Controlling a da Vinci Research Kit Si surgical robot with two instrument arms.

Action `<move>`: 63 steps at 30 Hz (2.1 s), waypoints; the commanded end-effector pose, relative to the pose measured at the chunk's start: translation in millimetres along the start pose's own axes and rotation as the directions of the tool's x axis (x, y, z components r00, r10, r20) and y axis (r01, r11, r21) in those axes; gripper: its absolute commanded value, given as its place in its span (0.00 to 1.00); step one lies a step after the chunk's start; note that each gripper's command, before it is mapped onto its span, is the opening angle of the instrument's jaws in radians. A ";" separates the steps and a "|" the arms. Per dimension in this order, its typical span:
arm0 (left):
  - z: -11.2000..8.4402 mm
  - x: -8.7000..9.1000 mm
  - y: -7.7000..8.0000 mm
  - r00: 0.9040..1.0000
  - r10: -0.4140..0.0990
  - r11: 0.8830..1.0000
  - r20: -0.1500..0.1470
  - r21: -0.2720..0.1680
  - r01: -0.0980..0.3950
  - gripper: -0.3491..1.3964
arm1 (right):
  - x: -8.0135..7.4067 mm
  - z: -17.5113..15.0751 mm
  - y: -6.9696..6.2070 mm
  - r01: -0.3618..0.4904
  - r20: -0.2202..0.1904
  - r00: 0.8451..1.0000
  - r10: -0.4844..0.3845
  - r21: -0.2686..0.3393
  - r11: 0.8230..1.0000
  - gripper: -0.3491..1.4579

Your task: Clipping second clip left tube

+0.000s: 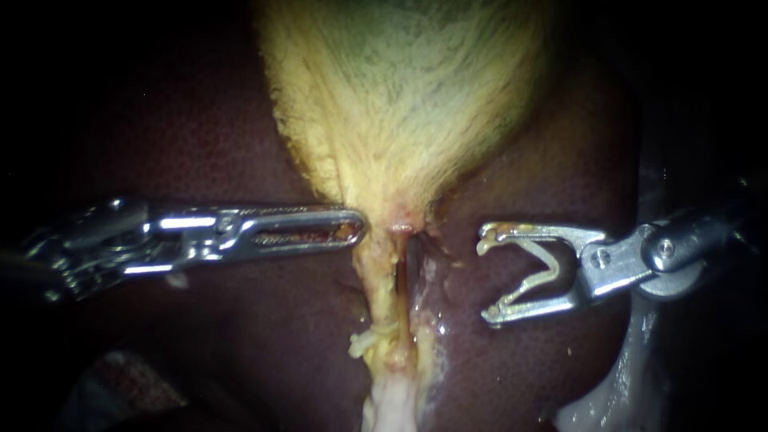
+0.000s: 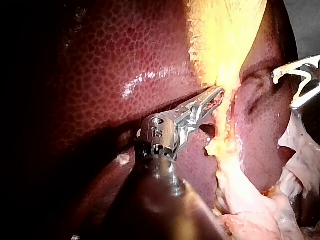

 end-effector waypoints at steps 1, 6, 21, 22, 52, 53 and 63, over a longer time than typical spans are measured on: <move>-0.2 0.0 -0.1 1.000 0.000 1.000 0.000 0.000 0.000 0.00 | -0.1 0.3 -0.1 0.001 0.000 1.000 -0.001 0.003 1.000 0.52; -1.4 0.1 -0.1 1.000 0.001 1.000 -0.004 0.005 -0.001 0.00 | -0.8 2.8 -0.9 0.013 -0.006 1.000 -0.013 0.022 1.000 0.52; -6.7 -0.2 1.4 1.000 -0.005 1.000 0.011 -0.022 0.006 0.00 | -3.7 13.7 -1.8 -0.052 -0.009 0.999 0.053 0.075 0.996 0.52; -6.7 -0.1 1.3 1.000 -0.005 1.000 0.011 -0.022 0.006 0.00 | -3.9 14.1 -1.7 -0.055 -0.009 0.998 0.056 0.078 0.995 0.52; -7.7 -1.0 -1.2 1.000 -0.016 1.000 0.018 -0.024 0.016 0.00 | -10.0 18.0 1.3 -0.070 0.148 0.987 0.065 0.027 0.997 0.52; -7.6 -1.0 -1.3 1.000 -0.016 0.999 0.020 -0.027 0.017 0.00 | -9.9 18.3 1.1 -0.075 0.148 0.986 0.071 0.026 0.997 0.52; -7.1 -1.1 -1.5 1.000 -0.017 1.000 0.018 -0.024 0.018 0.00 | -9.5 20.8 0.4 -0.114 0.149 0.983 0.107 0.041 0.993 0.50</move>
